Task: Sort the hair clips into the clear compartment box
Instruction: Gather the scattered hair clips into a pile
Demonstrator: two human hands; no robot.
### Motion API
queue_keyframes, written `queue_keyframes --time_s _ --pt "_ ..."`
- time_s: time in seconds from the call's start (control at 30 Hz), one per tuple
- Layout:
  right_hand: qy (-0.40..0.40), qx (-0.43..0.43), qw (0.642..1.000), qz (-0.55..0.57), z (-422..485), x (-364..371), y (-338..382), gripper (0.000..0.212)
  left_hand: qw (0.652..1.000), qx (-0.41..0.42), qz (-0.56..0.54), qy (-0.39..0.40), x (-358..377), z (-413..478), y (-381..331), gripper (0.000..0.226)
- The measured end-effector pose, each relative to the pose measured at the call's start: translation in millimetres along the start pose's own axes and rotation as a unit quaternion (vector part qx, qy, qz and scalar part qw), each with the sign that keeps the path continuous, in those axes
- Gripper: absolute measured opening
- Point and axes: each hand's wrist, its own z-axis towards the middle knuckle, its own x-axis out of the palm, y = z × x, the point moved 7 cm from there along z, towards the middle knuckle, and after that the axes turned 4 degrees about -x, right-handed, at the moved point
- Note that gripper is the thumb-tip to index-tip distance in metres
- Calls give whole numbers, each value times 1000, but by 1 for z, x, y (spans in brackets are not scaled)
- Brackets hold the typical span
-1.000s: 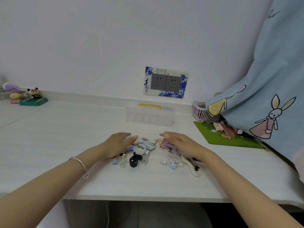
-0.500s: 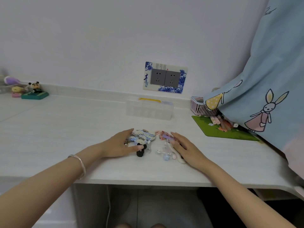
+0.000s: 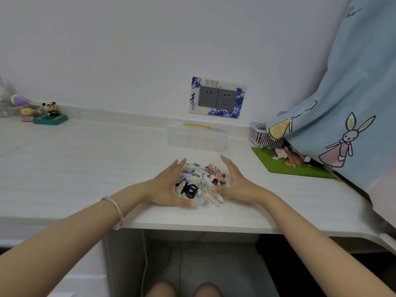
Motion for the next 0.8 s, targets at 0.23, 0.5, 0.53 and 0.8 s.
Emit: queue_keyframes --time_s 0.23,0.5,0.53,0.8 --pt "82 -17 996 -37 18 22 0 123 999 -8 -51 11 -2 17 -5 117" --pt "71 -36 995 59 28 12 -8 114 994 0 -105 21 -6 23 -3 114" --pt "55 -25 996 69 31 3 -12 112 994 1 -108 22 -11 24 -1 113" --pt "95 -28 995 26 64 4 -19 95 997 -43 -60 13 -36 58 36 108"
